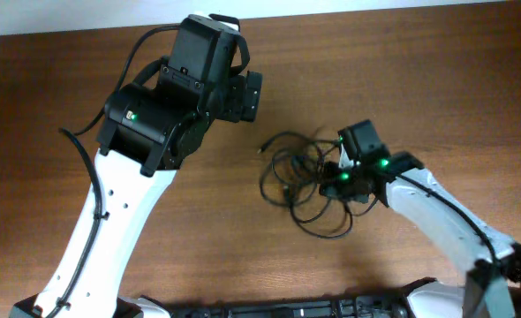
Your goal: Untangle cables
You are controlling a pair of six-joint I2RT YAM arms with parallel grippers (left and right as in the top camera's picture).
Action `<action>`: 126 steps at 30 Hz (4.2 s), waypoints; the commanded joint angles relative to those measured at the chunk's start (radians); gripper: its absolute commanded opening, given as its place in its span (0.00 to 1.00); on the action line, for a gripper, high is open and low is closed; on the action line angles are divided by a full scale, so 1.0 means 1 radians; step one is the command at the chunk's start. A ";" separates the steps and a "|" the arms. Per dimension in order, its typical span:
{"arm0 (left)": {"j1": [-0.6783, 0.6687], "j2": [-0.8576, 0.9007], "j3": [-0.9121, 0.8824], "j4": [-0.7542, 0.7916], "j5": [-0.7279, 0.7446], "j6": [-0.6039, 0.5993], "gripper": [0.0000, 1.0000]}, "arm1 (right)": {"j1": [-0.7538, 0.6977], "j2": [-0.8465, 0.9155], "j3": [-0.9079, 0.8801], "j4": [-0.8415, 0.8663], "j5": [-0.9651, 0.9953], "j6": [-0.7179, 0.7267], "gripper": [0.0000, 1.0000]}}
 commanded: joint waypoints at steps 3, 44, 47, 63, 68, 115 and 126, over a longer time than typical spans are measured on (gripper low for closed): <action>0.018 -0.001 0.017 0.001 -0.010 -0.012 0.99 | 0.003 -0.097 0.243 -0.185 0.067 -0.090 0.04; 0.023 0.005 0.017 -0.005 -0.010 -0.012 0.99 | 0.003 -0.312 1.150 0.098 0.278 -0.205 0.04; 0.023 0.005 0.017 -0.005 -0.010 -0.012 0.99 | 0.003 -0.309 1.150 0.180 0.308 -0.207 0.04; 0.023 0.004 0.017 -0.005 -0.010 -0.012 0.99 | 0.003 -0.244 1.150 0.246 0.291 -0.226 0.04; 0.023 0.005 0.017 -0.005 -0.010 -0.012 0.99 | 0.003 -0.248 1.150 0.305 0.291 -0.219 0.04; 0.024 0.072 -0.252 0.223 0.834 0.579 0.99 | 0.002 -0.328 1.150 0.167 0.472 -0.272 0.04; 0.012 0.075 -0.533 0.504 1.252 0.939 0.99 | 0.002 -0.354 1.150 0.164 0.523 -0.271 0.04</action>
